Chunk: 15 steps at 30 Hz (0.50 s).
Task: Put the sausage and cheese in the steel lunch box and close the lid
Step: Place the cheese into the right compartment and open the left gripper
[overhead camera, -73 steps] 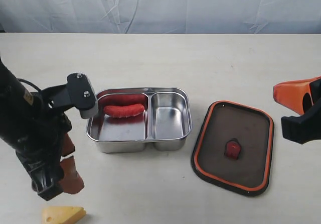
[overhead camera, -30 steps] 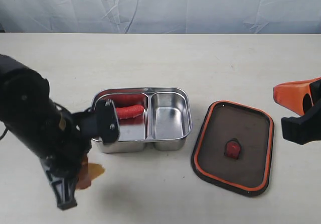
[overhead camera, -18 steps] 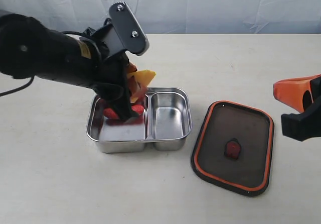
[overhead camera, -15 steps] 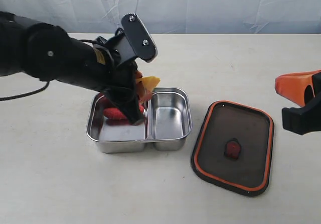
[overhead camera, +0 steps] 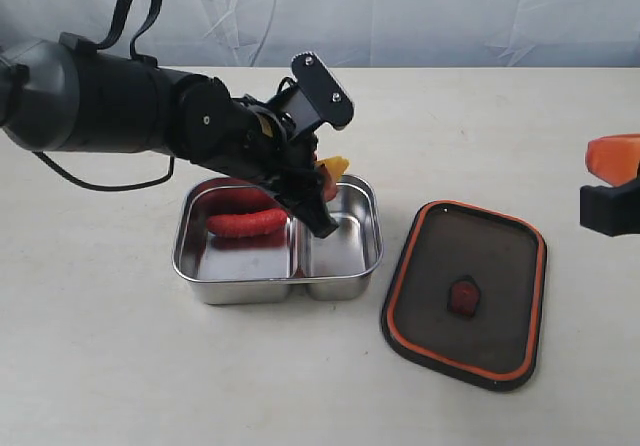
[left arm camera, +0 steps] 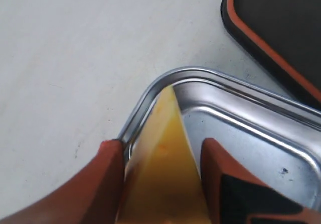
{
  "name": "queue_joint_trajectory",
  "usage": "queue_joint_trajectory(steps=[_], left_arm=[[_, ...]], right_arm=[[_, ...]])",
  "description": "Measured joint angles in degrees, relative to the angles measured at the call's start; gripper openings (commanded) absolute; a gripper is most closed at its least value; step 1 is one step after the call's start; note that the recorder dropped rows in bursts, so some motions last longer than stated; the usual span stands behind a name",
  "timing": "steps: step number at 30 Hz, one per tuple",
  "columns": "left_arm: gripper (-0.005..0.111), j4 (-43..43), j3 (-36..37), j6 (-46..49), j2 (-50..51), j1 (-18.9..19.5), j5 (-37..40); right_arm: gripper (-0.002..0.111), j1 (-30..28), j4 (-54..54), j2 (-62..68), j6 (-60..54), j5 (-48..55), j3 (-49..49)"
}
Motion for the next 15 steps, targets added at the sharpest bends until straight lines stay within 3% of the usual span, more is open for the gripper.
queue_joint_trajectory(steps=[4,7,12,15], left_arm=[[0.050,-1.3,-0.4,0.0,0.1,0.0,1.3],[0.064,-2.4,-0.9,0.0,0.1,0.0,2.6],[0.063,-2.7,-1.3,0.0,0.1,0.0,3.2],[0.051,-2.1,-1.3,0.0,0.1,0.0,3.3]], right_arm=[[0.001,0.0,-3.2,0.0,4.9,1.9,0.0],[0.001,0.0,-4.5,0.0,7.2,2.9,0.0],[0.001,0.0,-5.1,0.0,9.1,4.0,0.0],[0.001,0.0,-5.8,0.0,11.7,6.5,0.0]])
